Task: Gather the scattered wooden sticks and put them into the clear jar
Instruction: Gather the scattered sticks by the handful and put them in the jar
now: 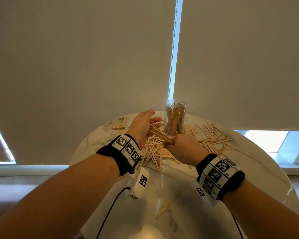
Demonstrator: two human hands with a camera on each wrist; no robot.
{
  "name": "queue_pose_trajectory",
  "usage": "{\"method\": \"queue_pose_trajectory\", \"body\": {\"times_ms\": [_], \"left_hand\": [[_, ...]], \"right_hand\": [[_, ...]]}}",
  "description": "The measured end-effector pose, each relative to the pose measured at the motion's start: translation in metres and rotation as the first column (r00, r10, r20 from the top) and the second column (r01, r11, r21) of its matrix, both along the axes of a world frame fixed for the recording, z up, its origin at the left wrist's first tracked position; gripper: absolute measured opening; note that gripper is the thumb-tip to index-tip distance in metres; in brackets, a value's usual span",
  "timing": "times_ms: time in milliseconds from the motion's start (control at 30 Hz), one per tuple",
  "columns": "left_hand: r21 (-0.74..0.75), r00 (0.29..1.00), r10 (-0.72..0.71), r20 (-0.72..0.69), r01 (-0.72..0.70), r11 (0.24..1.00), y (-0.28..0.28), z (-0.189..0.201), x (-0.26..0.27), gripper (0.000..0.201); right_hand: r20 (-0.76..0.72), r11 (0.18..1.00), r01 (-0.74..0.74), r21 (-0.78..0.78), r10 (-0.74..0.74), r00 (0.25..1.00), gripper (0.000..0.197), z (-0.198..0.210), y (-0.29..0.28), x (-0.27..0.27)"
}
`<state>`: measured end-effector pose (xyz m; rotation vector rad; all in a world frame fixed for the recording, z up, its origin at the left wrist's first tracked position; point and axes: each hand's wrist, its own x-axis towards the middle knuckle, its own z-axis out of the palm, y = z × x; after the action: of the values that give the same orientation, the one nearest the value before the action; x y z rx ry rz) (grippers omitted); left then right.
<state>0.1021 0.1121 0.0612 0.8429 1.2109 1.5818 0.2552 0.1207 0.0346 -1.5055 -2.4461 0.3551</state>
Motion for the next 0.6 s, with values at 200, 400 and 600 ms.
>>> {"method": "queue_pose_trajectory", "body": {"times_ms": [200, 400, 600], "left_hand": [[-0.226, 0.968, -0.227, -0.104, 0.199, 0.953, -0.001, 0.0, -0.001, 0.045], [-0.312, 0.934, -0.294, -0.203, 0.223, 0.924, -0.004, -0.001, 0.012, 0.048], [-0.165, 0.733, -0.142, -0.665, 0.041, 0.985, 0.001, -0.017, 0.009, 0.041]], "right_hand": [[0.023, 0.996, -0.029, 0.081, 0.027, 0.999, 0.024, 0.007, -0.002, -0.001], [0.098, 0.982, 0.025, 0.187, -0.044, 0.994, 0.023, 0.004, 0.008, 0.001], [0.104, 0.978, 0.033, 0.207, -0.056, 0.993, 0.026, 0.001, 0.014, 0.004]]}}
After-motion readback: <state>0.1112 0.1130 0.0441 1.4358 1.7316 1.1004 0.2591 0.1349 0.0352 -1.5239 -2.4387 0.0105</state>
